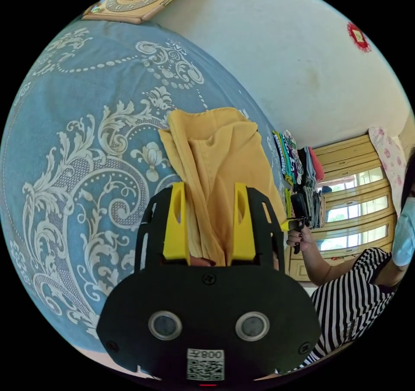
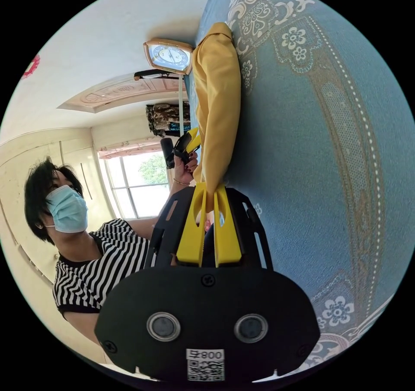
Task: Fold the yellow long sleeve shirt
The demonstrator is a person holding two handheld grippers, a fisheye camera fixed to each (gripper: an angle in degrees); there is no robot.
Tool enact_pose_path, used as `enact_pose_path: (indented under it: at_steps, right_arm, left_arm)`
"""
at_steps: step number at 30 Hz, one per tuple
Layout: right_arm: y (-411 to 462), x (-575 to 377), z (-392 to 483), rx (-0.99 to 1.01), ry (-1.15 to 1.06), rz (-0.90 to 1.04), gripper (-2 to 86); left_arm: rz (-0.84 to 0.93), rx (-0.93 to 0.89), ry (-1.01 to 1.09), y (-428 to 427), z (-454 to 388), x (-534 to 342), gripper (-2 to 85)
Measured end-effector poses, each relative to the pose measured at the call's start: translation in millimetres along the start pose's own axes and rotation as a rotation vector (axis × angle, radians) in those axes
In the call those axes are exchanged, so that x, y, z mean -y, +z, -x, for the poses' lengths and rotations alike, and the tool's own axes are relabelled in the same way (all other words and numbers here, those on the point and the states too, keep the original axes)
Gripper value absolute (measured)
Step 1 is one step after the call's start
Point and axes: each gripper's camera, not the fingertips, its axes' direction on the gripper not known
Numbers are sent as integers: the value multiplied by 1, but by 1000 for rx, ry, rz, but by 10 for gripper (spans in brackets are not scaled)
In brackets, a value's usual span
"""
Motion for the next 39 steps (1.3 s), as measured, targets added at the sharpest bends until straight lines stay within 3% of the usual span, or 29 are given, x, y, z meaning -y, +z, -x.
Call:
enact_pose_path:
  at_steps: [8, 12, 20, 31, 39]
  right_arm:
    - [-11, -61, 8, 35, 22, -8, 22]
    - [-20, -98, 16, 36, 35, -18, 21]
    - [-53, -200, 56, 22, 34, -50, 19]
    - [-109, -425, 173, 43, -96, -156, 8]
    - [-144, -591, 213, 58, -153, -268, 5]
  left_arm:
    - [23, -50, -92, 9, 36, 29, 42]
    - [16, -260, -160, 24, 57, 35, 27]
    - [-24, -461, -203, 31, 45, 14, 23]
    - [-20, -606, -118, 31, -27, -37, 23]
    - [34, -667, -74, 89, -53, -91, 22]
